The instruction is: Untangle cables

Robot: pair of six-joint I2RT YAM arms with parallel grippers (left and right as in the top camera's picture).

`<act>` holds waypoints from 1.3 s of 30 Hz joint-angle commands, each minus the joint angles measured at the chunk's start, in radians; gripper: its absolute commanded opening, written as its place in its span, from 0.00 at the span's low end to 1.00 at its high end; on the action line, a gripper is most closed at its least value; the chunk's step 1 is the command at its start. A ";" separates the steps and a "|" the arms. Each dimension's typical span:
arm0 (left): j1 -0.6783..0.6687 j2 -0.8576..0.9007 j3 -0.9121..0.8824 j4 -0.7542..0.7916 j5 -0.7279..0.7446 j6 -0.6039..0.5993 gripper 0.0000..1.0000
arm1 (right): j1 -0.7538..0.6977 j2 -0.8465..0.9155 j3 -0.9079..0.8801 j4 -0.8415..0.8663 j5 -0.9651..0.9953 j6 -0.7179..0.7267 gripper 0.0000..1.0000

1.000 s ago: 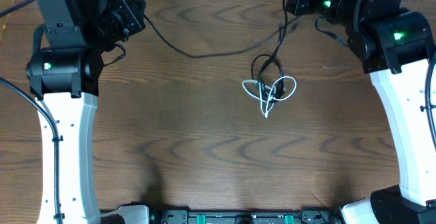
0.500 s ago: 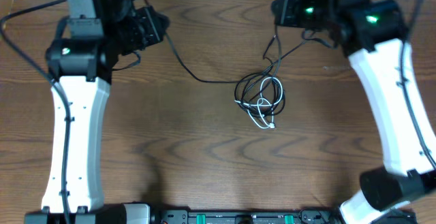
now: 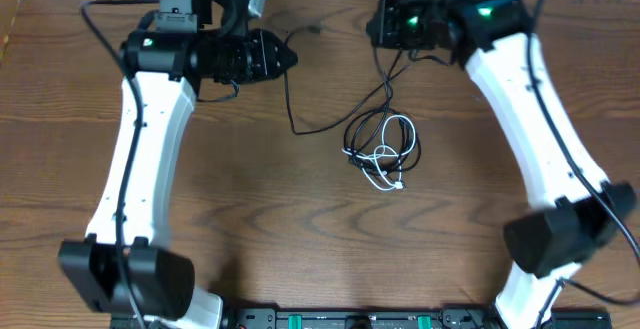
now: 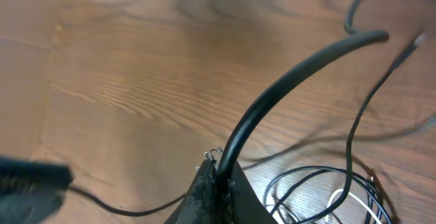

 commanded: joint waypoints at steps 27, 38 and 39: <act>-0.275 0.103 -0.085 -0.060 0.025 0.589 0.97 | -0.146 0.172 0.006 0.075 -0.333 -0.034 0.01; -0.309 0.246 -0.106 0.059 0.054 0.518 0.68 | -0.146 0.172 0.006 0.073 -0.351 -0.089 0.01; -0.309 0.246 -0.106 0.065 0.054 0.512 0.63 | -0.146 0.172 0.006 0.073 -0.344 -0.089 0.01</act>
